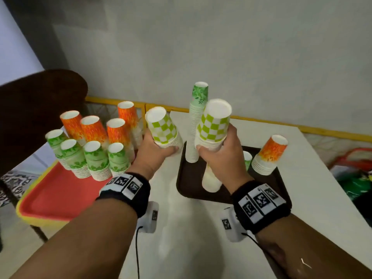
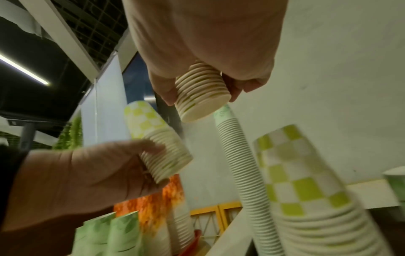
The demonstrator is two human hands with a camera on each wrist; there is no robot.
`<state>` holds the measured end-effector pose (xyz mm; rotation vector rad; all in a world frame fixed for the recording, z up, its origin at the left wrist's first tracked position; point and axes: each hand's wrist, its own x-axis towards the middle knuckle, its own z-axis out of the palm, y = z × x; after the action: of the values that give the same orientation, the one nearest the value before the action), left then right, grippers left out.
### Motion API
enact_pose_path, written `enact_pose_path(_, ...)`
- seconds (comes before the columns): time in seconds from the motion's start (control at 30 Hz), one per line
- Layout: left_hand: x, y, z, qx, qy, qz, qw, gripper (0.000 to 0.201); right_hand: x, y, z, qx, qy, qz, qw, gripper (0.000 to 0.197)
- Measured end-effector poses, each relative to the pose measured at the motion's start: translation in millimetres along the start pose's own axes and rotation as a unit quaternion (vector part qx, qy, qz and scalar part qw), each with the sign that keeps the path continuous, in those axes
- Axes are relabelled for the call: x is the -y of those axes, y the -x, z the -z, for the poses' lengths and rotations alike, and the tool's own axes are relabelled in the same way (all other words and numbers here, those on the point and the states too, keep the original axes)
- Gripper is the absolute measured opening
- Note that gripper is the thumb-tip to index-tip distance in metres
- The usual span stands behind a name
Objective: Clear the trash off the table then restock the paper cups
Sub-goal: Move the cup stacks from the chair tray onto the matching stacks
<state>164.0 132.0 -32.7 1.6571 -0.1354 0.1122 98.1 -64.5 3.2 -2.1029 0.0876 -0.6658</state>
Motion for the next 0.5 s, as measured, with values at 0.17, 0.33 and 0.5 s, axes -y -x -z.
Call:
enact_pose_path(0.17, -44.0, -8.6, -81.0, 0.017, 0.033, -0.045, 0.998, 0.054, -30.1, -21.1, 21.3, 0.004, 0.047, -0.003, 0.999, 0.073)
enact_pose_path(0.33, -33.0, -8.5, -96.3, -0.002, 0.026, -0.007, 1.0, 0.069, -50.5, -21.9, 29.1, 0.026, 0.086, -0.037, 0.995, 0.069)
enact_pose_path(0.5, -32.6, -2.3, -90.6, -0.048, 0.042, 0.013, 0.998, 0.073, -86.7, -4.4, 15.3, 0.114, 0.131, -0.112, 0.978, 0.066)
